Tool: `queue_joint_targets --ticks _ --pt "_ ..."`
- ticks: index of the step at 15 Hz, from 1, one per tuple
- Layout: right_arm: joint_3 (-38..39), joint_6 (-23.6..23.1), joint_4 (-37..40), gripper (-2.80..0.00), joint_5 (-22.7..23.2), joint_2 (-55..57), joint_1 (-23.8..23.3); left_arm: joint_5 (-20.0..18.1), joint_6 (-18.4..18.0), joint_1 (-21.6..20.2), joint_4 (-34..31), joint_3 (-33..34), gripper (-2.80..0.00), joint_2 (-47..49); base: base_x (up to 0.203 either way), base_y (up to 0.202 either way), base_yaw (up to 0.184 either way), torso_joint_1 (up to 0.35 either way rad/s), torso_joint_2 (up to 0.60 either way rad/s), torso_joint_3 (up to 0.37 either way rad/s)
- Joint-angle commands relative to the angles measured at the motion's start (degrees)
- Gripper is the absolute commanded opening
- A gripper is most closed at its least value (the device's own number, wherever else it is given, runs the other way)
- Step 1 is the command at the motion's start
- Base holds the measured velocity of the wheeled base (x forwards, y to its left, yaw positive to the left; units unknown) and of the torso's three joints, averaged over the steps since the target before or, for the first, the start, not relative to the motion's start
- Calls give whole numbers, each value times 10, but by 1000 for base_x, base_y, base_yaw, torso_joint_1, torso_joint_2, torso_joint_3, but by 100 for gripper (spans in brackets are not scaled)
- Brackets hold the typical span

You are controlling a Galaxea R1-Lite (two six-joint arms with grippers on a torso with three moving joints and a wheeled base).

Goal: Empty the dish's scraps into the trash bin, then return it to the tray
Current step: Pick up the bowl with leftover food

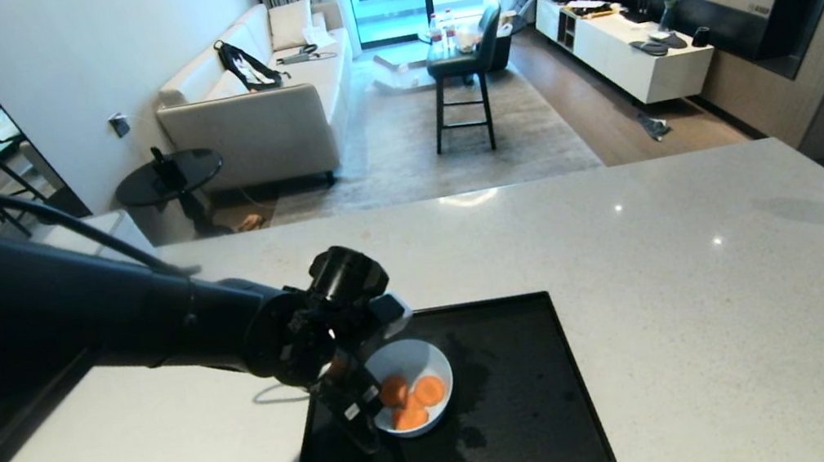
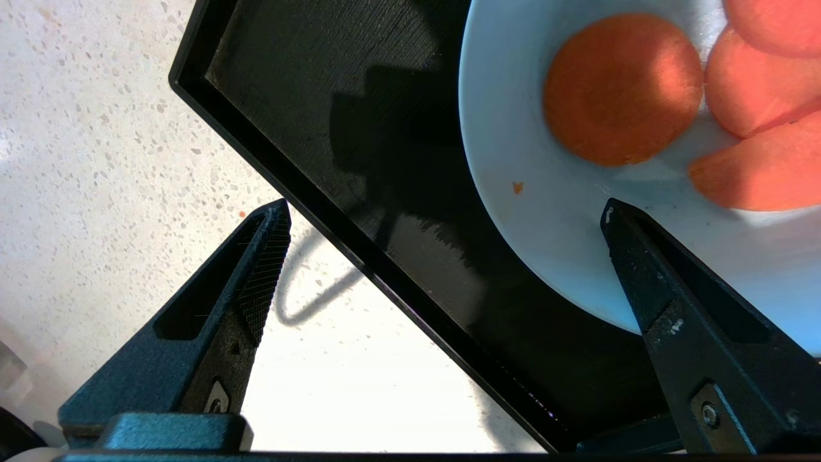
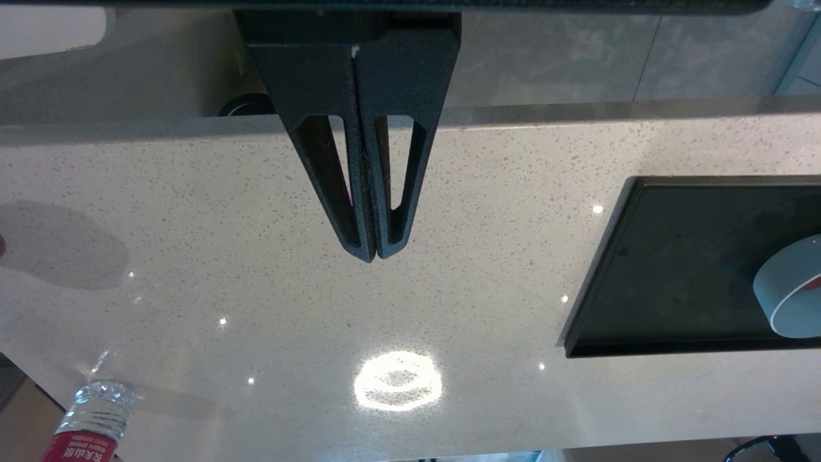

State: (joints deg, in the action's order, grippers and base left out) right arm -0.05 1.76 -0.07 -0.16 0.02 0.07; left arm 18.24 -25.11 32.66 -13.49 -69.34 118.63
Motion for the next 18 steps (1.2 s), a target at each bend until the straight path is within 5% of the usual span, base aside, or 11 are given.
queue_joint_targets --ticks 1,18 --pt "0 0 0 -280 0 0 0 1 -4 0 -2 0 0 -2 0 0 0 0 0 0" --pt "0 0 0 -280 0 0 0 -4 -19 11 2 -11 0 19 0 0 0 0 0 0"
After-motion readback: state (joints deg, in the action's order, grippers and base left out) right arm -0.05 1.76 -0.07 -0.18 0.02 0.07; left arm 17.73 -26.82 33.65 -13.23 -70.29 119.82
